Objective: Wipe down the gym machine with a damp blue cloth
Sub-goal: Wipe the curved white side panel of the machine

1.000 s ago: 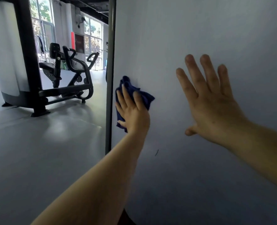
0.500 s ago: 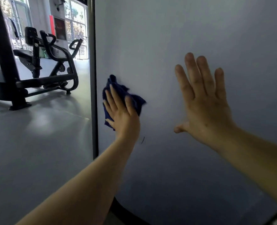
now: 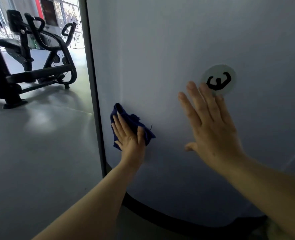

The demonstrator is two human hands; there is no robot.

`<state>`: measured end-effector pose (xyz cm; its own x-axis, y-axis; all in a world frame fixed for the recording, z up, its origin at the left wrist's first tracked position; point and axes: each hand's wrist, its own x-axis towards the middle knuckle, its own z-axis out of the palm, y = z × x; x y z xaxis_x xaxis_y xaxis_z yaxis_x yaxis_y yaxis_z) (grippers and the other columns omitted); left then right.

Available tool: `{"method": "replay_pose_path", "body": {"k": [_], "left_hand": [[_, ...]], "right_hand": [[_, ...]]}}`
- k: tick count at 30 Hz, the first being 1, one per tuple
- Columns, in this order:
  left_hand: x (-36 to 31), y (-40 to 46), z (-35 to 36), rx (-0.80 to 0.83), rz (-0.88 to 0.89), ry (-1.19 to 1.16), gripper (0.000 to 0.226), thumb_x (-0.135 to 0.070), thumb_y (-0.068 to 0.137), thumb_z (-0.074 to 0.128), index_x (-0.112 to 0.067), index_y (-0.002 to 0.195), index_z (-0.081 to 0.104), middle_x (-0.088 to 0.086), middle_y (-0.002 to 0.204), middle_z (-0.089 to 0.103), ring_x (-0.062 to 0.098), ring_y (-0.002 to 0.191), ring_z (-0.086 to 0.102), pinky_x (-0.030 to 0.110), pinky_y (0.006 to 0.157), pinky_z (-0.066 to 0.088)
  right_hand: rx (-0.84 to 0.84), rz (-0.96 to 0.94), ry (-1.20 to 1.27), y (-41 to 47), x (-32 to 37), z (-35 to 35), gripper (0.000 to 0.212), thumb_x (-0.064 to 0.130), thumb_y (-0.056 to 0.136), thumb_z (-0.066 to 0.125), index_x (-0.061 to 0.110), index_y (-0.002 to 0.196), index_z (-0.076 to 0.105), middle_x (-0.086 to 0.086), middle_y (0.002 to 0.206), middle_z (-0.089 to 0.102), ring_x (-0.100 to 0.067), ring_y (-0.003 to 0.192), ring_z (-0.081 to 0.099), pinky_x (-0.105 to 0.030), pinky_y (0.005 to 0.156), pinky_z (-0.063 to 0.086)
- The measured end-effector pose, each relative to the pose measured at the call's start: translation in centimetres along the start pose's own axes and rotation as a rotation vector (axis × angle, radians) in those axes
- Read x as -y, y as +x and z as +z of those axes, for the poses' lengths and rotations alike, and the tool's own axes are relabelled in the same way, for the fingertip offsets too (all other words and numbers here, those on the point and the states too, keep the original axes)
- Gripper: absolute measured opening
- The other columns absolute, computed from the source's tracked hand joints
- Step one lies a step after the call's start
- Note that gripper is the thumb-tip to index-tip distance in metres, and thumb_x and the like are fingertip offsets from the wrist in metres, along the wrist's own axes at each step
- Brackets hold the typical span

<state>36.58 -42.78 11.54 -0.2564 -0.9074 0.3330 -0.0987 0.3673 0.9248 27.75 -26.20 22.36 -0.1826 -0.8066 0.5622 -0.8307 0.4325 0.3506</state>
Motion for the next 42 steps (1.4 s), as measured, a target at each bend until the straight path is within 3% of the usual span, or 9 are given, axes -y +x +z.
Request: {"method": "replay_pose_path", "body": {"k": [4,8,13,17,23,27,32,37,42], "left_hand": [[-4.2,1.2,1.1,-0.098,0.020,-0.008,0.084,-0.057,0.084,0.030,-0.032,0.153,-0.012,-0.008,0.162,-0.017,0.014,0.149,-0.015,0.058,0.115,-0.007],[0.3,-0.9,1.5,-0.062,0.236,0.134,0.079,-0.064,0.087,0.028,-0.033,0.148,-0.011,-0.011,0.159,-0.020,0.006,0.146,-0.021,0.056,0.117,-0.012],[-2.1,-0.2,2.0,-0.108,0.007,-0.001,0.086,-0.059,0.083,0.035,-0.033,0.151,-0.010,-0.007,0.162,-0.016,0.016,0.150,-0.013,0.059,0.117,-0.005],[-1.3,-0.4,1.8,-0.149,0.179,0.020,0.084,-0.063,0.084,0.031,-0.028,0.151,-0.006,-0.004,0.162,-0.011,0.019,0.150,-0.007,0.056,0.119,-0.003],[-2.7,-0.3,2.1,-0.135,0.012,-0.025,0.080,-0.051,0.096,0.046,-0.027,0.155,-0.003,-0.003,0.163,-0.013,0.019,0.150,-0.009,0.056,0.119,-0.002],[0.0,-0.9,1.8,-0.139,0.182,0.026,0.077,-0.056,0.093,0.039,-0.032,0.151,-0.004,-0.002,0.163,-0.009,0.020,0.151,-0.002,0.054,0.120,0.002],[-0.6,-1.8,2.4,-0.099,-0.152,-0.063,0.079,-0.054,0.091,0.035,-0.033,0.151,-0.014,-0.008,0.162,-0.017,0.014,0.150,-0.012,0.057,0.119,-0.002],[-1.3,-1.6,3.5,-0.138,0.278,0.149,0.071,-0.062,0.091,0.023,-0.045,0.145,-0.021,-0.020,0.155,-0.030,0.009,0.146,-0.024,0.049,0.116,-0.019],[1.4,-1.2,2.0,-0.133,-0.038,-0.087,0.065,-0.071,0.077,0.018,-0.058,0.133,-0.011,-0.023,0.157,-0.012,0.007,0.149,-0.009,0.055,0.119,-0.004]], "right_hand": [[-0.021,0.023,0.019,0.2,0.2,0.2,0.149,0.039,0.044,0.094,0.009,0.157,0.003,-0.010,0.164,-0.007,-0.031,0.151,-0.009,-0.044,0.121,-0.009],[-0.027,0.010,0.008,0.3,0.1,0.6,0.147,0.040,0.046,0.094,0.010,0.157,0.002,-0.010,0.164,-0.008,-0.031,0.151,-0.010,-0.044,0.121,-0.010],[-0.033,0.011,0.017,0.3,0.3,0.6,0.146,0.041,0.047,0.093,0.010,0.157,0.003,-0.011,0.164,-0.007,-0.031,0.151,-0.009,-0.045,0.121,-0.008],[-0.031,0.007,0.000,0.1,0.2,0.7,0.145,0.041,0.049,0.093,0.010,0.157,0.001,-0.011,0.164,-0.008,-0.031,0.151,-0.009,-0.046,0.121,-0.006],[-0.057,0.012,0.021,0.0,0.3,0.7,0.146,0.037,0.048,0.095,0.009,0.157,0.003,-0.012,0.164,-0.006,-0.032,0.151,-0.008,-0.047,0.121,-0.005],[-0.030,0.014,0.019,-0.1,0.3,0.7,0.146,0.036,0.048,0.095,0.009,0.157,0.000,-0.011,0.164,-0.009,-0.031,0.150,-0.010,-0.047,0.121,-0.007],[-0.038,0.000,0.028,0.0,0.4,0.7,0.145,0.032,0.049,0.096,0.008,0.157,0.001,-0.011,0.164,-0.009,-0.032,0.151,-0.009,-0.047,0.121,-0.006],[0.000,-0.031,0.018,-0.8,1.4,1.4,0.149,0.034,0.043,0.097,0.004,0.156,0.004,-0.014,0.164,-0.005,-0.033,0.151,-0.005,-0.044,0.123,-0.003],[0.015,-0.120,-0.006,-2.3,3.4,4.4,0.136,0.013,0.049,0.094,0.002,0.155,0.010,-0.013,0.164,0.001,-0.030,0.152,0.001,-0.043,0.123,0.001]]}}
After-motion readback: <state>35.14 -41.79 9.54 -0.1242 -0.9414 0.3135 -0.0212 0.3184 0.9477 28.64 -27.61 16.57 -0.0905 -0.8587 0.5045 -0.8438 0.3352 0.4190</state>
